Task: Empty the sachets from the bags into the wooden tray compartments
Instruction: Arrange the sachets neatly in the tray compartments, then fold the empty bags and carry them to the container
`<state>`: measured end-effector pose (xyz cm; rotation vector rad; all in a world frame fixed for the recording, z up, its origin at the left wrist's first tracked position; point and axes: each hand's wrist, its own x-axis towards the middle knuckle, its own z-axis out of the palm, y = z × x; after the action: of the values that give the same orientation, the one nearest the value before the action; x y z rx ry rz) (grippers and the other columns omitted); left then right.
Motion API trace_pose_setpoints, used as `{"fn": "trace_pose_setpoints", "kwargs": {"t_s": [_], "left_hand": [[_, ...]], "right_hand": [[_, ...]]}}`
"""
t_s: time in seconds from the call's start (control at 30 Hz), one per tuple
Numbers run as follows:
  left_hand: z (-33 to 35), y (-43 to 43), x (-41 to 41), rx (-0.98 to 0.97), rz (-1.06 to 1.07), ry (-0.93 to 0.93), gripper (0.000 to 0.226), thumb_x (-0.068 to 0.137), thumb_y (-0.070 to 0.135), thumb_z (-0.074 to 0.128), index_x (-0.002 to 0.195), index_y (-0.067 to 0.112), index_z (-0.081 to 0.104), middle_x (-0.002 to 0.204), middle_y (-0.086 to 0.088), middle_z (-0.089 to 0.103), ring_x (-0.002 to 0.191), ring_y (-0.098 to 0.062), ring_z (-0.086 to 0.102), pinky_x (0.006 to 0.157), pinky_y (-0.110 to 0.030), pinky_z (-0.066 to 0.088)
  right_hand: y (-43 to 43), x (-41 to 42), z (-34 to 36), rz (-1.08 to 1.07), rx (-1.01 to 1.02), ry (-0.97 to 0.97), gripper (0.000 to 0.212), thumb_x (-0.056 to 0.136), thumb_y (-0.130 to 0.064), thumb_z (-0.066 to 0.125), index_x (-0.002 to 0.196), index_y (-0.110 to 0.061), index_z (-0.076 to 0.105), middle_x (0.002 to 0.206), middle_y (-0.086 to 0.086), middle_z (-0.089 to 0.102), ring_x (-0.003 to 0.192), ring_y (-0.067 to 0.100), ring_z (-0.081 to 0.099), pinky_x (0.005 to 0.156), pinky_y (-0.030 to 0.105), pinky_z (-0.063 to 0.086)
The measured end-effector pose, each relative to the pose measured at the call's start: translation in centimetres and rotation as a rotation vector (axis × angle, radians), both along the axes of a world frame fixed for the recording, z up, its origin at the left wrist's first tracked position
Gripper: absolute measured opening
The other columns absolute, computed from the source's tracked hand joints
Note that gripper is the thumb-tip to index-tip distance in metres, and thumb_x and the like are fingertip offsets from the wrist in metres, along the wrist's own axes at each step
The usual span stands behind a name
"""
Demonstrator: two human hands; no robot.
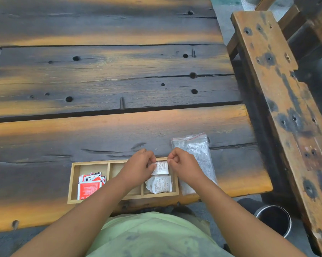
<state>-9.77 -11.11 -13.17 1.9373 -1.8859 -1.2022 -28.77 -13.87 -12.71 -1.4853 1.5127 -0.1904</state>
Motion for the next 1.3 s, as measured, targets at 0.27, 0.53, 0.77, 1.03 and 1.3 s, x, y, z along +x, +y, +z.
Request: {"fn": "trace_pose_setpoints", "kwargs": {"t_s": [0.27,0.53,0.77,1.03,1.3], "left_hand": [[1.8,-1.0,-4.3,0.143,0.188,0.233,0.010,0.094,0.016,0.058,0.087,0.019,0.064,0.083,0.005,0.063,0.077,-0.015,0.061,0.076,-0.036,0.053],[2.3,-1.9,-9.1,0.270,0.202,0.402,0.012,0.091,0.013,0.061,0.087,0.024,0.060,0.083,0.002,0.063,0.075,-0.019,0.065,0.076,-0.044,0.056],[2.1,-1.8,-12.4,0.484,0.307,0.398,0.013,0.093,0.013,0.058,0.105,0.016,0.055,0.090,-0.008,0.062,0.080,-0.023,0.064,0.073,-0.040,0.057],[1.6,-1.9,-13.7,0.577,0.262,0.261,0.045,0.092,0.019,0.063,0.132,0.022,0.042,0.106,-0.002,0.053,0.099,-0.030,0.066,0.088,-0.047,0.058],[1.2,-1.8,-13.9,0.587,0.298,0.258,0.051,0.092,0.012,0.060,0.139,0.021,0.040,0.101,-0.001,0.056,0.092,-0.022,0.065,0.087,-0.045,0.057]], "right_hand": [[-1.1,-4.9,-0.5,-0.227,0.008,0.012,0.010,0.090,-0.017,0.060,0.081,-0.019,0.062,0.077,0.009,0.069,0.068,0.019,0.065,0.063,0.031,0.051],[-1.7,-8.6,-1.2,-0.366,-0.033,0.037,0.008,0.086,-0.013,0.060,0.081,-0.020,0.062,0.070,0.002,0.064,0.066,0.020,0.060,0.065,0.035,0.051],[-1.6,-10.7,-1.9,-0.398,-0.111,0.239,0.004,0.089,-0.015,0.057,0.091,-0.018,0.059,0.078,-0.005,0.060,0.077,0.020,0.058,0.064,0.031,0.040],[-2.0,-12.0,-3.1,-0.328,0.008,0.268,0.025,0.090,-0.029,0.066,0.106,-0.018,0.050,0.097,0.002,0.059,0.090,0.022,0.058,0.072,0.032,0.042],[-2.0,-11.3,-4.0,-0.404,0.140,0.152,0.032,0.083,-0.030,0.074,0.104,-0.018,0.052,0.089,0.001,0.063,0.085,0.022,0.062,0.074,0.034,0.047]]}}
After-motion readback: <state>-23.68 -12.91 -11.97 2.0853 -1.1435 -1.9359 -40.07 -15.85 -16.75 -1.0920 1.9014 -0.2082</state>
